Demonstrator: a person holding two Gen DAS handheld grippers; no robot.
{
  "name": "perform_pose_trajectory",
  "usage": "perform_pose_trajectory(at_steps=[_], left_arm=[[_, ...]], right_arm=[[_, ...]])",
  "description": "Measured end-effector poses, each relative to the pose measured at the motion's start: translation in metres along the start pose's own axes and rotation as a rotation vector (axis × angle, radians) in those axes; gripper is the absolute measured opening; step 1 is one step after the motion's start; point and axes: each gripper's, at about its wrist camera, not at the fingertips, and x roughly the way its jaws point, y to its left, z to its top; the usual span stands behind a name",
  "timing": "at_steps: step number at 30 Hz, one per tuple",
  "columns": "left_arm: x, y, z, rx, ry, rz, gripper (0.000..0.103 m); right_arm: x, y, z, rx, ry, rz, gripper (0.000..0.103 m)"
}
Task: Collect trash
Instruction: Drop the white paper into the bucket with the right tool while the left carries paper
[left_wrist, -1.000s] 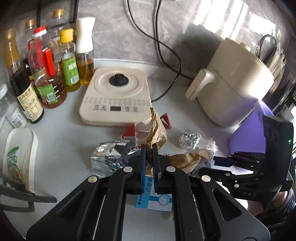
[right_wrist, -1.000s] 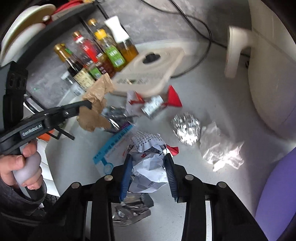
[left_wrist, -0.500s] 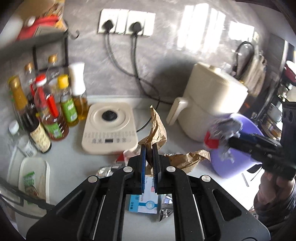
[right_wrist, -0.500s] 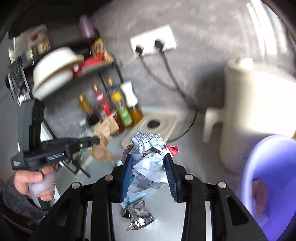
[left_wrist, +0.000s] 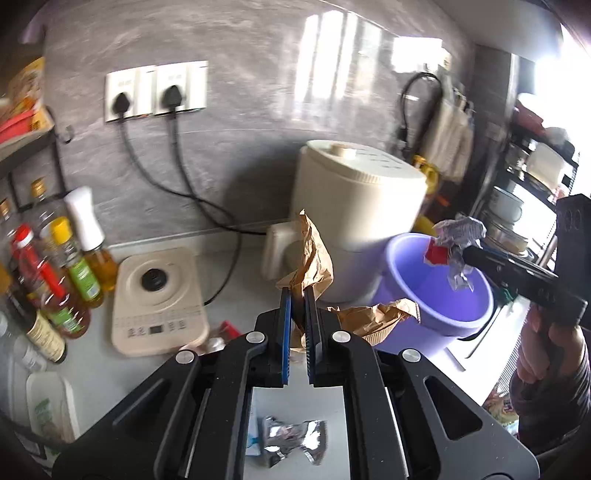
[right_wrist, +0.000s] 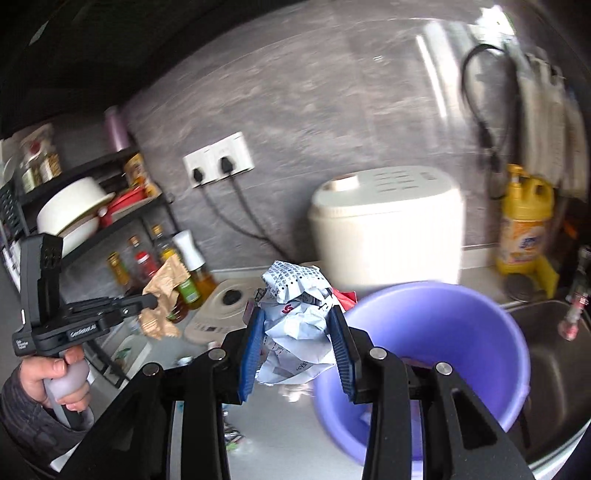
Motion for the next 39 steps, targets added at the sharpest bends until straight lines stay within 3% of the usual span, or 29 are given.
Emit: perform_pose_trajectory(at_steps=[2, 4, 6, 18, 28, 29, 31, 33, 36, 39], left_arm=[[0.003, -0.009, 0.002, 0.013, -0.001, -0.018, 0.007], [0.008, -0.02, 0.005, 0.031, -0.003, -0.042, 0.007], [0.012, -0.028, 0.008, 0.043, -0.004, -0.058, 0.007], [0.051, -0.085, 0.023, 0.126, 0.029, -0.195, 0.007], [0.085, -0.14, 0.039, 0.203, 0.047, -0.329, 0.007], [0.088, -0.145, 0.04, 0.207, 0.048, -0.34, 0.01], [0.093, -0.153, 0.041, 0.206, 0.055, -0.362, 0.025], [0.094, -0.154, 0.041, 0.192, 0.047, -0.38, 0.058], [0.092, -0.153, 0.04, 0.182, 0.031, -0.387, 0.079], [0.089, -0.144, 0.039, 0.164, 0.021, -0.353, 0.085]], right_arm=[[-0.01, -0.015, 0.001, 0.023, -0.018, -0.064, 0.042], [-0.018, -0.026, 0.0, 0.026, -0.038, -0.172, 0.084], [-0.029, -0.033, -0.002, 0.027, -0.074, -0.213, 0.085], [-0.079, -0.086, -0.022, 0.153, -0.09, -0.339, 0.093], [-0.133, -0.112, -0.045, 0.238, -0.116, -0.465, 0.093], [-0.137, -0.113, -0.047, 0.246, -0.12, -0.477, 0.093], [-0.143, -0.115, -0.05, 0.254, -0.123, -0.493, 0.094], [-0.145, -0.115, -0.052, 0.257, -0.12, -0.501, 0.095], [-0.143, -0.115, -0.053, 0.254, -0.111, -0.499, 0.095], [-0.136, -0.113, -0.052, 0.251, -0.097, -0.479, 0.095]])
